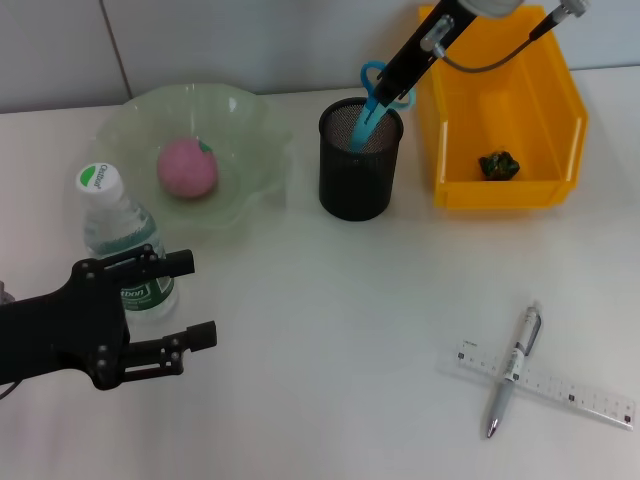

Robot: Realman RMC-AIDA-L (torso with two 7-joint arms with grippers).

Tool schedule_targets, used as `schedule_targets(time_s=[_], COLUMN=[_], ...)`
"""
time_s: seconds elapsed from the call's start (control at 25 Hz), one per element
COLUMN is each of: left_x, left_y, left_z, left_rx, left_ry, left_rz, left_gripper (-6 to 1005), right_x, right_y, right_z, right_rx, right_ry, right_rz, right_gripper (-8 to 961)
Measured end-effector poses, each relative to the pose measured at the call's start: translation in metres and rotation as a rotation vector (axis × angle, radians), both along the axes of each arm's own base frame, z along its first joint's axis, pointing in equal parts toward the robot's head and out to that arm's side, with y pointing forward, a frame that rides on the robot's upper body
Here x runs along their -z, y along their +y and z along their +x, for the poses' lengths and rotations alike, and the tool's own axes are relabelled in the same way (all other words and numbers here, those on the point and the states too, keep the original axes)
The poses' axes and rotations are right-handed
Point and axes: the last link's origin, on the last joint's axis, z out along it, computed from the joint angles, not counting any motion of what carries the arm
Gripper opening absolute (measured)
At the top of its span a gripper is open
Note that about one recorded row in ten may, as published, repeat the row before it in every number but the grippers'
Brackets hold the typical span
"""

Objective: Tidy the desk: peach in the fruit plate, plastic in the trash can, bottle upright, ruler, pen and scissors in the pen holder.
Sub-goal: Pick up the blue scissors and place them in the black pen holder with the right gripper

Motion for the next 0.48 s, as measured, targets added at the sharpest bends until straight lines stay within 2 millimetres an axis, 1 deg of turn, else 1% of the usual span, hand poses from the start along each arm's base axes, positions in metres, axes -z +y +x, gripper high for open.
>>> schedule_targets(time_s=[0.08,0.24,0.48], left_x=[0.0000,-0.0001,-0.0004], left_y=[0.0000,-0.0008,-0.0018], left_z=[0.0000,0.0006,0.0001], left_rx=[0.000,0.001,-0.011], left_ry=[0.000,-0.007,-0.014], left_rz=[0.000,-0.003,-0.011], left_gripper=[814,814,814], right_x=[0.0048,0.0074,0.0048], right_y=[0.0010,0.0025,0.0057], right_z=[0.0036,0.0065,0.0095], right_rx=[0.011,0.018,0.045], right_ry=[-0.001,0.001,-0.003], right_rz=[-0.005,0.000,0.041], right_gripper=[79,79,80])
